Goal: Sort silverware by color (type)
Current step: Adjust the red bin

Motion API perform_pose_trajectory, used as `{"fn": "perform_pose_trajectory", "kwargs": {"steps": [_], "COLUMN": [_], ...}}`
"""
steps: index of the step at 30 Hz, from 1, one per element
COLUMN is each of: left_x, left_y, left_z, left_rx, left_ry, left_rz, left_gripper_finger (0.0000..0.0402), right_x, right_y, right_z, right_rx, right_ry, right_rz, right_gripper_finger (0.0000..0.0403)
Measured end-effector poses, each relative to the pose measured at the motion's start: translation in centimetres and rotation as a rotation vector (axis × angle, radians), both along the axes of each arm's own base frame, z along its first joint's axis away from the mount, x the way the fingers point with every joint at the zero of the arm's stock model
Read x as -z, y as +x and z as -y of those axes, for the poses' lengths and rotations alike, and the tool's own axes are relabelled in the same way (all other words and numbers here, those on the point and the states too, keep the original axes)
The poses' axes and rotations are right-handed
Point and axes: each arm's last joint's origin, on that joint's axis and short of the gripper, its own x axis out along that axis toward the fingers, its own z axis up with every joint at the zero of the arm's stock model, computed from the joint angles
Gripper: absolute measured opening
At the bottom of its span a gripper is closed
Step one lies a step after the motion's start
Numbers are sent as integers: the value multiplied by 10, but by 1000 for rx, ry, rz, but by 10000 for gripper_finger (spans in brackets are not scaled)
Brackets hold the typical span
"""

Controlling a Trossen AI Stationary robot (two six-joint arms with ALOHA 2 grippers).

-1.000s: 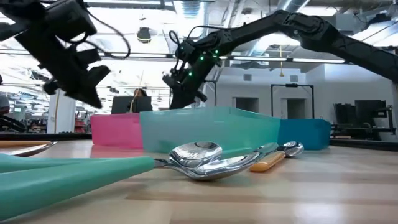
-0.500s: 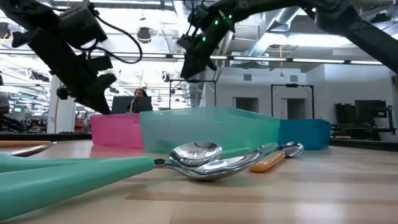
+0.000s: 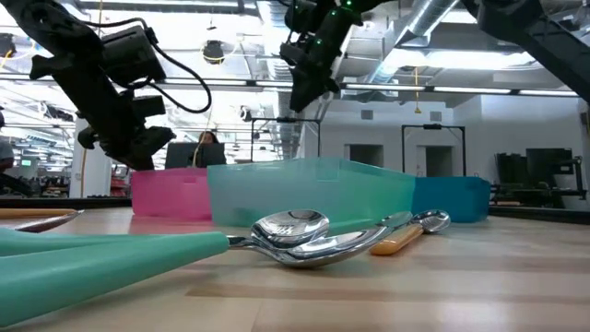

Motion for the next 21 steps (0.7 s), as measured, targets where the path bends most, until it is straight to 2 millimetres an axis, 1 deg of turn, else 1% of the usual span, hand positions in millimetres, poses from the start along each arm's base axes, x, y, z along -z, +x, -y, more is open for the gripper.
{"fn": "perform_pose_trajectory", "kwargs": {"steps": [4,9,16,21], "left_x": [0,0,0,-1], "left_y": [-2,-7,-15,-21], "left_z": [-6,-16,-31,-40], "left_rx": [-1,-47,-111,-154], "left_ry": [13,41,48,44], "left_rz": [-42,-79,-128,-143], "left_gripper_finger": [0,0,0,0], "right_x": [3,4,7,10], "right_y": [-2,0,-2,-3], "right_z": [-7,-14,-29,-43], "right_rx": [-19,-38,-66,-52], "right_ry": [18,24,51,-9], "right_rz": [-52,-72,-142,-244], "right_gripper_finger": [111,111,111,111]}}
